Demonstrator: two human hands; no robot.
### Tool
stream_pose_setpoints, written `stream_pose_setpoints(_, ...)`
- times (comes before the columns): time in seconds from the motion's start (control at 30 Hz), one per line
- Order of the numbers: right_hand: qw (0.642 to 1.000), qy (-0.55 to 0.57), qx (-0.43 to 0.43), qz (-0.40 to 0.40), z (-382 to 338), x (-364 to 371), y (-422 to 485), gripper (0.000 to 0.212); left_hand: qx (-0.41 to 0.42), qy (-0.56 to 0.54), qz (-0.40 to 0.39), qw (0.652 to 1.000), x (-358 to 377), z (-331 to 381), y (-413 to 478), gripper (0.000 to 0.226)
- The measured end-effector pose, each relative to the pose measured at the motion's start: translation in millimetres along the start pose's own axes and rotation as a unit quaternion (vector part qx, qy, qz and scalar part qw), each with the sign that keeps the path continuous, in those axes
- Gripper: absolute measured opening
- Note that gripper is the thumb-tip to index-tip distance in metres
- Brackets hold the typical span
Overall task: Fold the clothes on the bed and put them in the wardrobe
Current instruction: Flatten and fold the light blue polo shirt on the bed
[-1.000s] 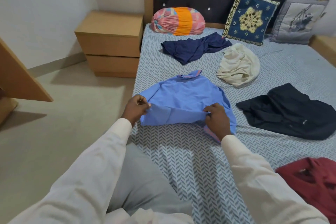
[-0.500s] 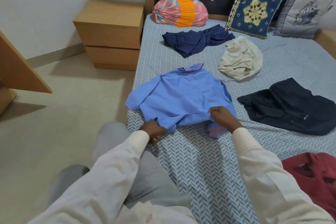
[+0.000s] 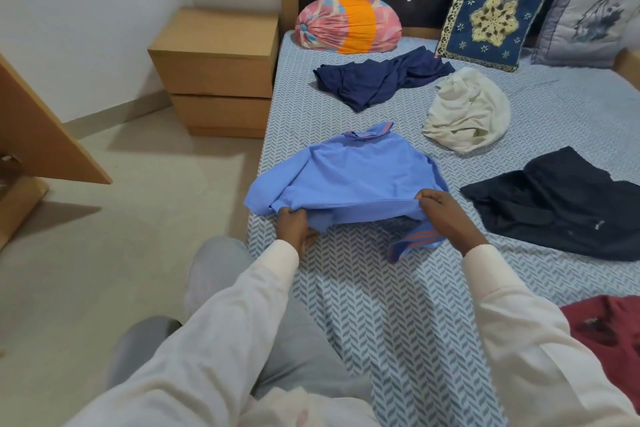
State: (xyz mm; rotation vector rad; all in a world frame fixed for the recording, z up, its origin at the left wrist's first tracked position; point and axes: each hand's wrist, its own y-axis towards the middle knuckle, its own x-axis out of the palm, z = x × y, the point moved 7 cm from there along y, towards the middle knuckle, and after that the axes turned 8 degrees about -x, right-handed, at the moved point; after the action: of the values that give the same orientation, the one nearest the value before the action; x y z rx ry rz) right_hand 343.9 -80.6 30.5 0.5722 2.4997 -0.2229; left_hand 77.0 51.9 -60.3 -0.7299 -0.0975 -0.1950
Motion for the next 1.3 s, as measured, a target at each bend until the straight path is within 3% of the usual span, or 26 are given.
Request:
stream_pose_setpoints(0.13,0.999,-0.018,-0.017,0.040,-4,-15,0,0.013,0.014,-0.031,-0.038,0.999,-17,33,-8,0.003)
stream_pose_setpoints(0.2,0.999,-0.037,-0.014,0.014,-6,-20,6,0.012,0.121,0.093,-0.018,0.988,-34,63,-8,0.009)
stream_pose_setpoints(0.23,0.997,-0.067,-0.011,-0.022,-4,-20,11,0.014,0.203,0.213,0.020,0.956,-41,82,-13,0.011)
stream_pose_setpoints(0.33,0.955,-0.260,-0.004,-0.146,5,-17,26,0.018,0.352,0.539,0.141,0.753,-49,117,-32,0.014)
stream_pose_setpoints(0.4,0.915,-0.347,0.017,-0.206,24,-13,32,0.032,0.372,0.662,0.126,0.638,-47,121,-35,0.021)
stream_pose_setpoints(0.47,0.875,-0.410,0.045,-0.253,43,-9,35,0.043,0.348,0.780,0.057,0.516,-42,108,-25,0.032)
stream_pose_setpoints(0.53,0.851,-0.432,0.097,-0.284,55,-5,36,0.059,0.320,0.848,0.003,0.424,-42,94,-14,0.035)
stream_pose_setpoints(0.6,0.839,-0.424,0.154,-0.304,54,-1,37,0.063,0.294,0.880,0.004,0.374,-42,92,-3,0.032)
stream_pose_setpoints(0.63,0.832,-0.424,0.174,-0.311,48,-2,41,0.058,0.276,0.887,0.027,0.369,-39,99,1,0.029)
stream_pose_setpoints(0.67,0.837,-0.405,0.187,-0.316,44,-1,50,0.053,0.235,0.889,0.049,0.390,-37,107,8,0.026)
stream_pose_setpoints(0.7,0.857,-0.349,0.213,-0.315,36,-1,59,0.046,0.175,0.868,0.064,0.460,-36,118,17,0.022)
stream_pose_setpoints(0.73,0.894,-0.232,0.261,-0.280,29,-1,68,0.038,0.108,0.804,0.062,0.582,-36,128,28,0.016)
stream_pose_setpoints(0.77,0.924,-0.085,0.310,-0.209,19,-6,88,0.027,0.035,0.682,0.044,0.729,-30,144,39,0.011)
stream_pose_setpoints(0.8,0.936,0.037,0.325,-0.126,10,-15,109,0.016,-0.025,0.521,0.001,0.853,-17,154,44,0.013)
stream_pose_setpoints(0.83,0.950,0.109,0.291,-0.034,-7,-30,141,0.013,-0.038,0.352,-0.038,0.935,6,175,45,0.016)
stream_pose_setpoints(0.87,0.966,0.124,0.222,0.053,-32,-52,171,0.013,-0.015,0.209,-0.066,0.976,29,205,42,0.020)
stream_pose_setpoints(0.9,0.976,0.100,0.136,0.136,-62,-78,200,0.011,0.033,0.099,-0.083,0.991,52,246,35,0.022)
stream_pose_setpoints(0.97,0.962,0.072,0.029,0.261,-115,-123,227,0.050,0.142,-0.048,-0.101,0.984,86,332,11,0.026)
stream_pose_setpoints(1.03,0.943,0.009,-0.058,0.329,-175,-157,225,0.067,0.228,-0.097,-0.123,0.961,102,410,-5,0.025)
stream_pose_setpoints(1.1,0.919,-0.088,-0.123,0.365,-217,-183,218,0.064,0.374,0.026,-0.041,0.926,91,464,-12,0.039)
stream_pose_setpoints(1.17,0.896,-0.168,-0.141,0.385,-234,-196,208,0.057,0.472,0.194,0.047,0.859,76,481,-26,0.054)
stream_pose_setpoints(1.27,0.896,-0.279,-0.093,0.332,-215,-187,200,0.049,0.521,0.364,0.089,0.767,71,453,-28,0.048)
stream_pose_setpoints(1.3,0.899,-0.309,-0.077,0.302,-203,-179,196,0.048,0.506,0.406,0.087,0.756,67,434,-15,0.047)
